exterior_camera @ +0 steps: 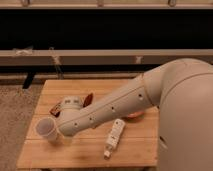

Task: Place the ceramic cup in the ceramic bowl

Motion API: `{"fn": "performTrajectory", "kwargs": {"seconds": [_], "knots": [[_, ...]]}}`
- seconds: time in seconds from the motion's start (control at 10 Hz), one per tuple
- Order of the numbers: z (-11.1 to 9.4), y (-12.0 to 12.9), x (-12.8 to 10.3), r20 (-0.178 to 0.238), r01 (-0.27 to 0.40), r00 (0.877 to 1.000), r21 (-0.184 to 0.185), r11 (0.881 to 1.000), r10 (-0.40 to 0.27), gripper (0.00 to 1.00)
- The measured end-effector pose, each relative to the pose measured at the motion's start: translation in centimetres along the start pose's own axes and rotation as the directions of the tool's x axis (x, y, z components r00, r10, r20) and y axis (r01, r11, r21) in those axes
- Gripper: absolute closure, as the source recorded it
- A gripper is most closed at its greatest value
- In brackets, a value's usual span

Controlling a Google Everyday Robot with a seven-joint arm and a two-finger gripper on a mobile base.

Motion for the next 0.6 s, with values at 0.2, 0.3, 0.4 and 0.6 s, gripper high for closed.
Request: {"fn": "performTrajectory", "kwargs": {"seconds": [0.2,0.3,0.4,0.6], "knots": [[-2.8,1.7,-3.0,0.003,0.104,0.995,0.020,0.994,-0.104,0.20],[-3.8,2.4,-4.5,0.004,0.150,0.989,0.030,0.988,-0.150,0.20],[-4.2,3.0,-5.4,0.006,0.175,0.985,0.032,0.984,-0.175,0.20],[-4.0,4.2,-6.8,-0.004,0.228,0.974,0.021,0.973,-0.228,0.20]]}}
